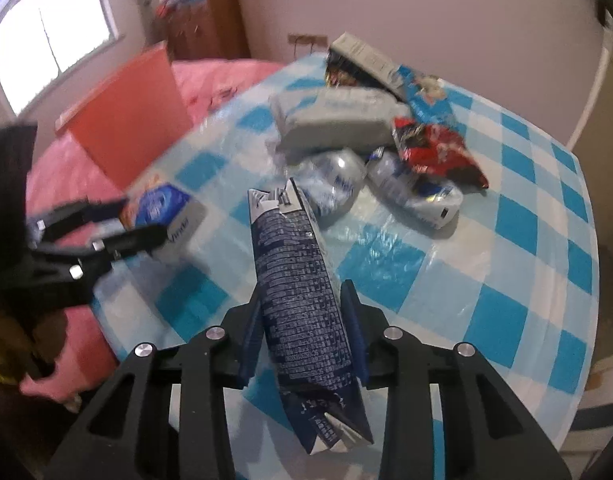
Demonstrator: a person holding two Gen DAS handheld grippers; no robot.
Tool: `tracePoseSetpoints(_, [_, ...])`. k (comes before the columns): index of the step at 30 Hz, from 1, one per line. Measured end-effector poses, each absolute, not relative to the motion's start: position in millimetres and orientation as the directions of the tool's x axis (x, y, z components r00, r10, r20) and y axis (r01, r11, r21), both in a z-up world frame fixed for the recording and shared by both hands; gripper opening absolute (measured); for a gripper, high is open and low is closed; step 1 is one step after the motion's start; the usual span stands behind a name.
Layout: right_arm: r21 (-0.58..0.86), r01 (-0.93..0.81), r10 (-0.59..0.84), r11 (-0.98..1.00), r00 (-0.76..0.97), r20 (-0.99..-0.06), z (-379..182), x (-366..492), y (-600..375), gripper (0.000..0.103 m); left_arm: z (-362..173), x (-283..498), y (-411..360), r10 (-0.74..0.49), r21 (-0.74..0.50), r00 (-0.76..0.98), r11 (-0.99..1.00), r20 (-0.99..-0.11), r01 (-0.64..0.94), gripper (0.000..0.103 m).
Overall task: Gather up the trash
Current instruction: 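Carry both items over the orange bucket and open both tools to drop them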
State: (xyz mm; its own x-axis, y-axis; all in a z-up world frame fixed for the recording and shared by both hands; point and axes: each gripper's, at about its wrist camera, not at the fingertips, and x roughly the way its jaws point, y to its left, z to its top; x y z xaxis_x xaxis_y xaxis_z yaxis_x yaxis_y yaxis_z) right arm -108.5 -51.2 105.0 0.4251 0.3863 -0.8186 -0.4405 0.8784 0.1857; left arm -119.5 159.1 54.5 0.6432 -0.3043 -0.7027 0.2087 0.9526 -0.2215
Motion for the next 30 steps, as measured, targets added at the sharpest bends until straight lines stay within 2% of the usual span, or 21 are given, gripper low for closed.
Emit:
tracePoseSetpoints(6, [0.364,-0.404,0.527,0.839,0.436,-0.73,139.3,-87.1,-47.7,0.037,94.1,-116.7,166.7,-0.321,-0.224,0.707,0.947,-0.63,0.231,0.07])
tracePoseSetpoints(10, [0.47,-0.43,0.631,0.771,0.413,-0.657,167.5,-64.9,-26.4,0.037,131.9,-113.1,188.3,-0.289,-0.203,0.773,0.957,-0.565,0.209,0.07])
tracePoseSetpoints(18, [0.552,-0.576,0.791,0.603,0.34,-0.508,238.6,-16.4,70.0,0.037,202.1,-110.4,259.0,-0.111,-0.122,0.883,0.991,-0.455,0.061,0.07])
tracePoseSetpoints(24, [0.558,-0.645,0.842,0.522,0.288,-0.455,263.7,12.7,157.3,0.037,211.0,-100.6,315.6,0.038,-0.089,0.888,0.992,-0.458,-0.089,0.07])
tracePoseSetpoints(30, [0.594,-0.63,0.851,0.5,0.228,-0.474,243.2,39.1,223.0,0.037,191.1,-80.1,361.0,0.112,-0.098,0.851,0.977,-0.513,-0.188,0.07])
